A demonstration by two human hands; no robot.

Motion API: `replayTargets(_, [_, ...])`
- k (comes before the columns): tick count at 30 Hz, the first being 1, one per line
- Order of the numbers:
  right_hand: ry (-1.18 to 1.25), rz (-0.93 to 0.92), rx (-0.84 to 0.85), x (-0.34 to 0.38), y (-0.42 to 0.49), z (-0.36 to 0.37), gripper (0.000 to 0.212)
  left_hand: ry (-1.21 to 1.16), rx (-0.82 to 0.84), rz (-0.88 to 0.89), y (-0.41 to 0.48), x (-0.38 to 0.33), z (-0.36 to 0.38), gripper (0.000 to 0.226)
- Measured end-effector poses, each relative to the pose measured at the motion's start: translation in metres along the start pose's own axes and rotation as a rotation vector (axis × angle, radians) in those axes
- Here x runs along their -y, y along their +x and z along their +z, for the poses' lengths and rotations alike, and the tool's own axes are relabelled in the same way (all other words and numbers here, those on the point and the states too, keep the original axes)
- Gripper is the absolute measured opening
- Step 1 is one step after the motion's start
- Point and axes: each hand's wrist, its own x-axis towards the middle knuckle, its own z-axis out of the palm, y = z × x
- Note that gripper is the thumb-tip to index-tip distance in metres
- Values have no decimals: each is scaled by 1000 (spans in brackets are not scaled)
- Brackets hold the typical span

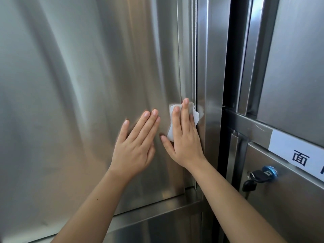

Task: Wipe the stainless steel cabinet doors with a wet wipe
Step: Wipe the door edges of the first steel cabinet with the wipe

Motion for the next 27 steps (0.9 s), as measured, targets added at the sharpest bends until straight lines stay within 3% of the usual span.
replayTargets(14, [63,158,44,9,0,0,75,55,-17,36,-5,5,4,53])
replayTargets(22, [-108,178,143,12,-19,-4,76,61,-5,35,-4,5,3,52])
replayTargets(27, [-120,174,115,11,-5,-5,78,65,-23,38,-5,5,3,52])
